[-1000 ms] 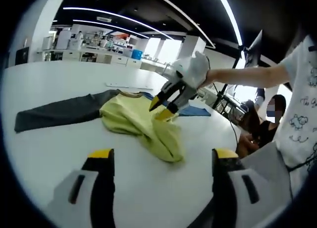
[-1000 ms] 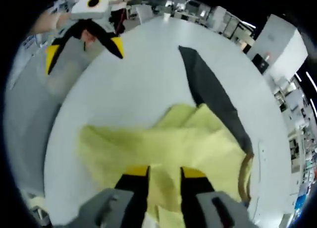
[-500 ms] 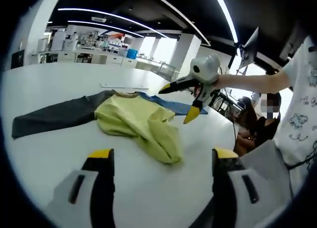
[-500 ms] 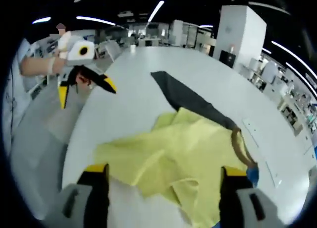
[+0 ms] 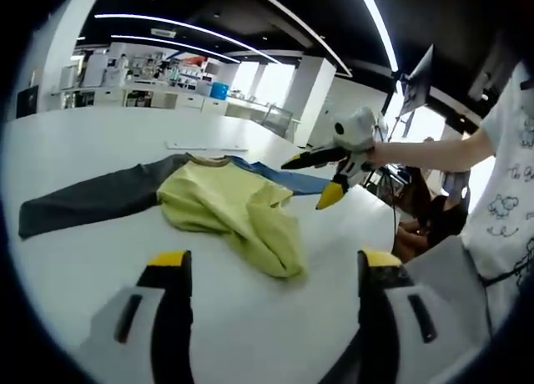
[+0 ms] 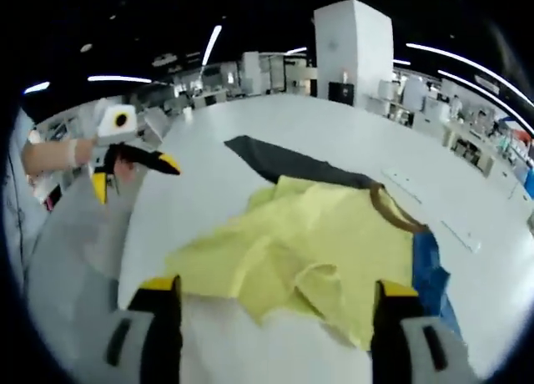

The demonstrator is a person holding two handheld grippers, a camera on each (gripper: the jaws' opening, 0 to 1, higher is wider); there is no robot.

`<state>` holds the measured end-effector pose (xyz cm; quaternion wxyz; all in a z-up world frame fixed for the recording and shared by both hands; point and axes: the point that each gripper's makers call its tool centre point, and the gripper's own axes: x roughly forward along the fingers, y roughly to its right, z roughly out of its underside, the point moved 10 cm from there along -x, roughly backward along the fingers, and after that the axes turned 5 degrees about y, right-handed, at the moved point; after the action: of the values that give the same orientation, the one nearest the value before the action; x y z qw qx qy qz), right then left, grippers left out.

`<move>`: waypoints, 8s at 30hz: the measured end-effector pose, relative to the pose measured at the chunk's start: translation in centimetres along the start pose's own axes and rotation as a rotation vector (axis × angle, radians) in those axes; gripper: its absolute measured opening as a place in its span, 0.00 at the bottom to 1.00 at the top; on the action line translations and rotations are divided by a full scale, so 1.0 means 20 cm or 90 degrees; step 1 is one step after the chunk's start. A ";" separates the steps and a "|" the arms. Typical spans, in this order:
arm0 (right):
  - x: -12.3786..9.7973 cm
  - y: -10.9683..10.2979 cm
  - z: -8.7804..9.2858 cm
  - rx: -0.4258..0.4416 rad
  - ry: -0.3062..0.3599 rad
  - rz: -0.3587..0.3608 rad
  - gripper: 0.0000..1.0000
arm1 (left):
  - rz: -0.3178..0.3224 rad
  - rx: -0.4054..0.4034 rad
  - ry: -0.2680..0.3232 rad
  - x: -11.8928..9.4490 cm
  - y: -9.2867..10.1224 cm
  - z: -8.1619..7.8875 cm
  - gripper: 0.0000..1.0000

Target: Fold the garment on the visible template until the final outline fits inside the template.

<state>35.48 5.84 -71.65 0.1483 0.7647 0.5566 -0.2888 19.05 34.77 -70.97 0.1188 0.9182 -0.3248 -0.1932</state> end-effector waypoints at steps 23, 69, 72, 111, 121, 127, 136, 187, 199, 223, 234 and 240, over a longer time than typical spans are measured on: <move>0.12 0.00 0.20 0.197 -0.013 0.009 0.29 | -0.022 -0.024 0.001 -0.08 0.00 0.07 0.79; -0.63 -0.35 0.59 0.406 0.087 0.128 0.00 | -0.021 -0.038 -0.026 0.00 -0.01 0.13 0.69; -0.64 -0.40 0.62 0.423 0.089 0.134 0.00 | -0.024 -0.039 -0.033 0.04 -0.02 0.12 0.67; -0.62 -0.41 0.70 0.484 0.108 0.162 0.00 | -0.169 -0.299 -0.083 0.56 -0.14 0.18 0.00; -0.66 -0.36 0.68 0.516 0.151 0.179 0.00 | -0.132 -0.346 -0.021 0.56 -0.14 -0.05 0.00; -0.67 -0.31 0.65 0.519 0.168 0.198 0.00 | -0.102 -0.346 0.019 0.63 -0.15 -0.21 0.00; -0.69 -0.20 0.64 0.554 0.207 0.229 0.00 | -0.099 -0.321 0.005 0.81 -0.24 -0.33 0.00; -0.66 -0.06 0.68 0.633 0.250 0.256 0.00 | -0.092 -0.156 -0.075 0.92 -0.29 -0.16 0.40; -0.66 -0.07 0.70 0.640 0.250 0.254 0.00 | -0.156 -0.180 -0.078 0.89 -0.33 -0.06 0.28; -0.65 -0.07 0.71 0.650 0.250 0.256 0.00 | -0.123 -0.250 -0.080 0.99 -0.27 0.01 0.05; -0.65 -0.08 0.70 0.650 0.251 0.258 0.00 | -0.124 -0.268 -0.081 0.97 -0.30 0.03 0.00; -0.66 -0.08 0.70 0.649 0.254 0.260 0.00 | -0.118 -0.282 -0.077 0.93 -0.28 0.00 0.00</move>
<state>27.28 -11.29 -74.52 -0.2935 0.8708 0.2059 -0.3364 35.46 26.98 -78.03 0.2791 0.8826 -0.1953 -0.3241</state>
